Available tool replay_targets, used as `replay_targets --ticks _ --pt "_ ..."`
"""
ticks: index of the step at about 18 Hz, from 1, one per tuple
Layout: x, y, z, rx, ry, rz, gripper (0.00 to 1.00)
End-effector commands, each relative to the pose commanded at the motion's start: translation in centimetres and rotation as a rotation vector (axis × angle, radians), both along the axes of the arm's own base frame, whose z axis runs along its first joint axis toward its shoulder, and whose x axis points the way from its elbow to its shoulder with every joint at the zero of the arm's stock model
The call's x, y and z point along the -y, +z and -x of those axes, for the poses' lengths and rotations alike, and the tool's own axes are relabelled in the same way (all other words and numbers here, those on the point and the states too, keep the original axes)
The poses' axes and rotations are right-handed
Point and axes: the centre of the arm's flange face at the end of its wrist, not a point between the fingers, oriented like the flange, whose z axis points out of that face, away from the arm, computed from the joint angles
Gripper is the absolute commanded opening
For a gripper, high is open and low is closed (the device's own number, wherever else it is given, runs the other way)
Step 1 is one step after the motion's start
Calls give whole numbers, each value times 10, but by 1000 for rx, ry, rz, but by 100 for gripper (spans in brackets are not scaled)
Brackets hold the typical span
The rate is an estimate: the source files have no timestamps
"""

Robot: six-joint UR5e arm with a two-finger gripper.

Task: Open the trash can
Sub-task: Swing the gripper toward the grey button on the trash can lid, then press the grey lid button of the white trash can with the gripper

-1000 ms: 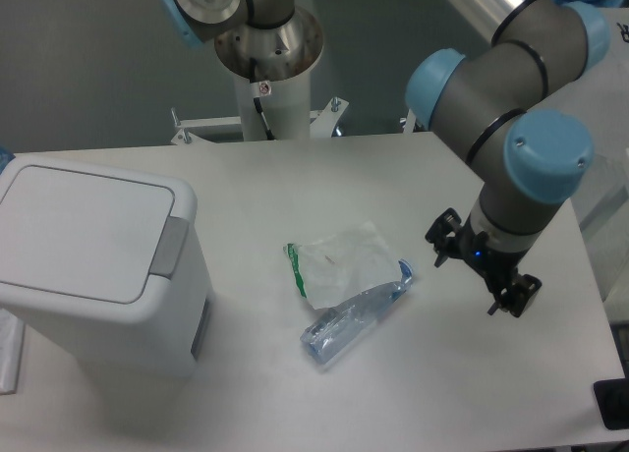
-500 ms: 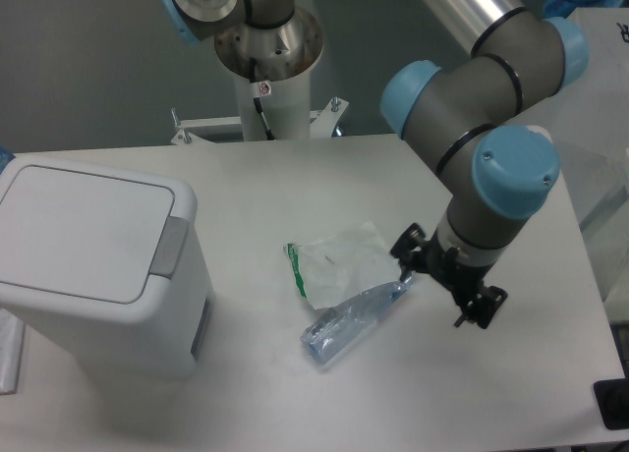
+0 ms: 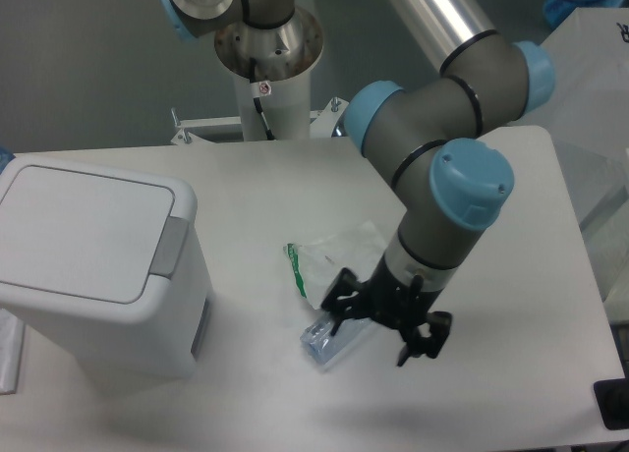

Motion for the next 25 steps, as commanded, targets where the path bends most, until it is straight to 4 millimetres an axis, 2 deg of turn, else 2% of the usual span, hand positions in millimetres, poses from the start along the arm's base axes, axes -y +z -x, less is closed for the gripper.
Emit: replay_targets --ticks 4,7,11,14,18,22,25 --pt "-21 -2 -37 105 -28 -73 100" --pt "-13 23 -59 167 -24 -146 100" --pt "8 49 -56 188 43 -170 100" --pt "14 63 -67 245 55 -223 100" --pt "32 73 -94 253 55 -226 100" --pt "43 85 -111 246 44 -242 100" --pt "48 77 -117 240 37 -244 100"
